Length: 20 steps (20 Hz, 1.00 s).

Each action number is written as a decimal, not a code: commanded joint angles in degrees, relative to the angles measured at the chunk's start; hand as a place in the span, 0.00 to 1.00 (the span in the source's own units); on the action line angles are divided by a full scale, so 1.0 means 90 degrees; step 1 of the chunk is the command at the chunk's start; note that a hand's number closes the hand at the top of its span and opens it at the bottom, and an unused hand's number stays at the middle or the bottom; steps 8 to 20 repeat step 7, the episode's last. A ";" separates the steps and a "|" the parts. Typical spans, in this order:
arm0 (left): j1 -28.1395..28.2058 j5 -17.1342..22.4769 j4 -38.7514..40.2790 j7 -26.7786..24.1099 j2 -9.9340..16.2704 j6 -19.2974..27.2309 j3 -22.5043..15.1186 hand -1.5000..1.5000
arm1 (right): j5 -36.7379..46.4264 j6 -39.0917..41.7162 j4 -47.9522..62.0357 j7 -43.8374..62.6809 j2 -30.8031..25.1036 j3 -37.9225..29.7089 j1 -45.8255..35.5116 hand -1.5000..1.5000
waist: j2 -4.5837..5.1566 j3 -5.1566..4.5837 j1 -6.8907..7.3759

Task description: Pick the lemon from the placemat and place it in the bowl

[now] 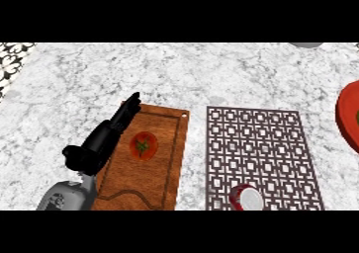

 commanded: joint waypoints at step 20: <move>0.0000 0.0067 0.0002 -0.0027 0.0178 -0.0106 0.0182 0.50 | -0.0248 0.1024 0.0106 -0.0379 -0.0489 -0.0259 0.0625 0.00 | -0.0007 0.0047 -0.0066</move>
